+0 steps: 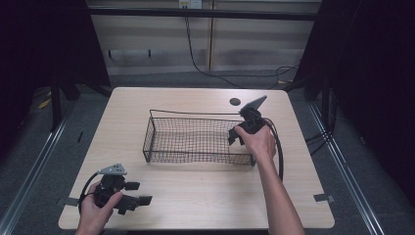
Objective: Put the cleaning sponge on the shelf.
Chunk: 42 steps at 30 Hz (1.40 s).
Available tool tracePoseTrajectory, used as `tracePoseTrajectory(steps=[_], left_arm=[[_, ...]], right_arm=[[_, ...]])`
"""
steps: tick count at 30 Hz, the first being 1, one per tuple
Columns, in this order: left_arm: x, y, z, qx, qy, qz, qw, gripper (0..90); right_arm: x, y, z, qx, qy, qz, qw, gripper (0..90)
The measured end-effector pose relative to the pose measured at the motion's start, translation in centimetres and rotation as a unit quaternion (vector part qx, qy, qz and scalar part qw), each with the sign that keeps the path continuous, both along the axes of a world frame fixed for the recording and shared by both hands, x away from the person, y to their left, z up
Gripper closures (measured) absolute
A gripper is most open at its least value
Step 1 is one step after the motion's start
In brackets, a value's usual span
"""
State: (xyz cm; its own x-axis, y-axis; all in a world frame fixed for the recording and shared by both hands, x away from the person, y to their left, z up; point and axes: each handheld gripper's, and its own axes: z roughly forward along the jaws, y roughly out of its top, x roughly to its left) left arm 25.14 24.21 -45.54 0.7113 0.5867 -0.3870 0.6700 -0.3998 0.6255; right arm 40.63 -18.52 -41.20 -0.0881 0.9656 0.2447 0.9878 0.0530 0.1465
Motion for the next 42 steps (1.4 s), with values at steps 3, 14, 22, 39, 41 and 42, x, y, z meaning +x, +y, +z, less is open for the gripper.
tracePoseTrajectory(steps=[3, 14, 22, 39, 41, 42], left_arm=[[0.0, 0.0, 0.0, -0.001, 0.000, 0.001, 1.0000, 18.5], [0.1, 0.2, 0.1, -0.004, -0.002, 0.003, 1.0000, 18.5], [0.1, 0.2, 0.1, -0.004, -0.001, 0.003, 1.0000, 18.5], [0.0, 0.3, 0.1, -0.004, -0.001, 0.006, 1.0000, 18.5], [0.0, 0.3, 0.1, -0.003, 0.000, 0.006, 1.0000, 18.6], [0.0, 0.3, 0.1, -0.003, -0.001, 0.007, 1.0000, 18.5]], right_arm=[[-0.2, -0.1, 0.3, 0.005, -0.009, 0.007, 0.9999, 16.5], [-1.2, -1.0, 1.7, 0.039, -0.034, 0.034, 0.9981, 16.9], [-2.6, -1.5, 3.5, 0.041, -0.079, 0.065, 0.9939, 21.4], [-5.8, -2.3, 4.0, 0.054, -0.112, 0.104, 0.9868, 22.8], [-6.3, -2.3, 4.0, 0.051, -0.125, 0.107, 0.9850, 23.7], [-6.5, -2.4, 4.1, 0.049, -0.129, 0.112, 0.9841, 23.9]])
